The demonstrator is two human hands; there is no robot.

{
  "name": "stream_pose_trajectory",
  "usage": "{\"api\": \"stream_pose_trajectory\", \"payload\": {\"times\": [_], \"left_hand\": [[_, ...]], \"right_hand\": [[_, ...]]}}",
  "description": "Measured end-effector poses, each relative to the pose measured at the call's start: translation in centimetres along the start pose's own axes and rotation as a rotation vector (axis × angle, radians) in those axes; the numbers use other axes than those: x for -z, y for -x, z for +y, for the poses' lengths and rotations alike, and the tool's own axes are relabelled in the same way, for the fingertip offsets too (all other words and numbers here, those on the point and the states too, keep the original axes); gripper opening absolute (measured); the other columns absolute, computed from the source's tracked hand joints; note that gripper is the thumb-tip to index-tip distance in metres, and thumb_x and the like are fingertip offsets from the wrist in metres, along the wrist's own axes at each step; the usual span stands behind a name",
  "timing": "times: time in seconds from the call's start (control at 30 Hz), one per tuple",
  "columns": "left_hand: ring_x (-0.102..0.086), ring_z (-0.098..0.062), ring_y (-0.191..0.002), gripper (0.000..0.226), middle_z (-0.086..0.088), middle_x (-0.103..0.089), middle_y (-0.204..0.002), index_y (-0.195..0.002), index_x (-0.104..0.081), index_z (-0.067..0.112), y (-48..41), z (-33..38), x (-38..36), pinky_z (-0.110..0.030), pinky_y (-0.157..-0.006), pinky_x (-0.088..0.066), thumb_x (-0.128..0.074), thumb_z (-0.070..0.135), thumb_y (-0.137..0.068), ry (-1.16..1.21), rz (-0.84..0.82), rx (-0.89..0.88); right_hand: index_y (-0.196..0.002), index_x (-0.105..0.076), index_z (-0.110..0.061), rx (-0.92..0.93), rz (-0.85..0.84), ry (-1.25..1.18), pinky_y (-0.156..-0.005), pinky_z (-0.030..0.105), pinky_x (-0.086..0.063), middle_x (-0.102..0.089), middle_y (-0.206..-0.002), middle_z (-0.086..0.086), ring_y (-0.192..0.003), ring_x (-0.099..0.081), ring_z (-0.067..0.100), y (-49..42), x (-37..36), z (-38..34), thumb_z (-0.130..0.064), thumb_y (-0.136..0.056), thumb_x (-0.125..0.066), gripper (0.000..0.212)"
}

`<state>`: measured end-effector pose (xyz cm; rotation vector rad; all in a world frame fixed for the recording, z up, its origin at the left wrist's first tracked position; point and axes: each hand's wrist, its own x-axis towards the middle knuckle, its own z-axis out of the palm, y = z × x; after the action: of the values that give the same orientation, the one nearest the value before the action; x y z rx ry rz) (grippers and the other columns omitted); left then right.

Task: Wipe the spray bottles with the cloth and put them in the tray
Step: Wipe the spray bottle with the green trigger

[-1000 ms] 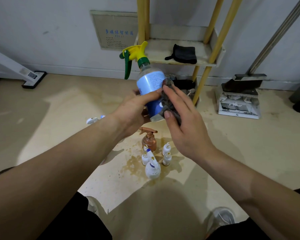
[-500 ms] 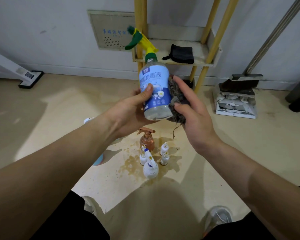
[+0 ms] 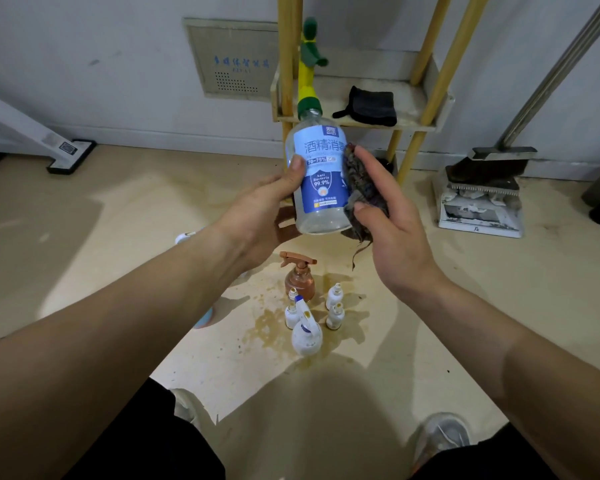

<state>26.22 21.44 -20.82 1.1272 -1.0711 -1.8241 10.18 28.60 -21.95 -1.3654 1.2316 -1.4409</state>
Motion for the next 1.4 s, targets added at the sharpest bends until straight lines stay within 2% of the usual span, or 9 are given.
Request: {"api": "stream_pose_trajectory", "payload": {"times": [0.1,0.23,0.4,0.53,0.6,0.73,0.97,1.17,1.4], "left_hand": [[-0.065,-0.029,-0.12,0.077,-0.011,-0.07,-0.126,-0.131,-0.063,0.01,-0.1,0.0,0.1,-0.045,-0.104,-0.051,-0.077,0.059,-0.072,0.041,-0.053,0.018],[-0.065,-0.03,-0.121,0.082,-0.013,-0.067,-0.131,-0.141,-0.053,0.011,-0.1,-0.5,-0.4,-0.044,-0.102,-0.053,-0.075,0.055,-0.075,0.071,-0.125,0.032],[-0.068,-0.028,-0.114,0.063,-0.012,-0.069,-0.126,-0.134,-0.061,0.01,0.0,0.2,-0.2,-0.042,-0.097,-0.056,-0.061,0.056,-0.09,-0.025,-0.088,0.07],[-0.07,-0.017,-0.078,0.037,-0.009,-0.072,-0.098,-0.117,-0.067,0.01,0.1,0.5,0.1,-0.029,-0.066,-0.06,-0.046,0.039,-0.105,-0.005,-0.026,0.045],[-0.072,-0.018,-0.085,0.04,-0.007,-0.074,-0.102,-0.116,-0.068,0.01,0.3,0.5,0.1,-0.03,-0.075,-0.061,-0.058,0.044,-0.097,0.011,-0.026,0.03],[-0.064,-0.028,-0.121,0.078,-0.013,-0.068,-0.13,-0.135,-0.06,0.007,0.5,0.2,-0.2,-0.04,-0.1,-0.054,-0.074,0.054,-0.074,0.099,-0.119,0.065],[-0.072,-0.022,-0.094,0.066,-0.012,-0.073,-0.119,-0.127,-0.064,0.007,0.5,-0.1,-0.9,-0.034,-0.075,-0.06,-0.078,0.039,-0.072,0.03,-0.088,0.122],[-0.071,-0.024,-0.082,0.049,-0.008,-0.076,-0.092,-0.123,-0.064,0.006,-0.4,-0.4,-1.8,-0.047,-0.087,-0.06,-0.079,0.032,-0.084,0.087,0.124,0.069],[-0.074,-0.026,-0.084,0.055,-0.012,-0.076,-0.097,-0.127,-0.056,0.008,-1.5,-0.1,-2.3,-0.05,-0.08,-0.062,-0.081,0.029,-0.083,0.148,0.229,-0.005]], "right_hand": [[-0.155,-0.035,-0.017,0.026,-0.017,0.025,-0.112,0.032,-0.042,-0.041,-0.156,-0.003,-0.141,-0.042,0.005,0.2,-0.4,0.0,-0.003,-0.095,-0.045,0.063],[-0.158,-0.028,-0.019,0.142,-0.079,0.28,-0.121,0.05,-0.028,-0.028,-0.164,-0.002,-0.152,-0.022,0.014,0.3,-0.5,1.0,-0.015,-0.095,-0.048,0.066],[-0.159,-0.023,-0.018,0.075,-0.074,0.235,-0.122,0.041,-0.03,-0.031,-0.162,-0.004,-0.148,-0.03,0.006,0.1,-0.2,0.9,-0.017,-0.098,-0.045,0.064],[-0.158,-0.025,-0.018,-0.021,-0.014,0.052,-0.116,0.024,-0.034,-0.036,-0.157,-0.01,-0.142,-0.036,-0.002,-0.2,0.1,0.4,-0.009,-0.099,-0.041,0.062],[-0.157,-0.027,-0.017,-0.051,0.013,-0.029,-0.108,0.015,-0.038,-0.041,-0.151,-0.012,-0.136,-0.042,-0.006,-0.2,0.2,0.2,-0.002,-0.102,-0.039,0.059],[-0.157,-0.026,-0.017,-0.055,0.023,-0.067,-0.113,0.022,-0.039,-0.043,-0.148,-0.012,-0.138,-0.043,-0.001,0.2,-0.3,-0.1,-0.002,-0.102,-0.04,0.059],[-0.159,-0.024,-0.02,-0.023,0.013,0.135,-0.121,0.041,-0.03,-0.034,-0.16,-0.007,-0.146,-0.032,0.004,-0.2,-0.2,0.2,-0.02,-0.093,-0.047,0.069],[-0.157,-0.027,-0.019,0.078,0.193,0.372,-0.117,0.04,-0.036,-0.039,-0.158,-0.003,-0.145,-0.036,0.008,0.8,-1.7,1.0,-0.027,-0.102,-0.049,0.06],[-0.159,-0.021,-0.026,-0.206,0.27,0.165,-0.099,0.022,-0.049,-0.056,-0.142,-0.008,-0.118,-0.057,0.0,1.0,-4.1,0.9,-0.033,-0.105,-0.048,0.061]]}}
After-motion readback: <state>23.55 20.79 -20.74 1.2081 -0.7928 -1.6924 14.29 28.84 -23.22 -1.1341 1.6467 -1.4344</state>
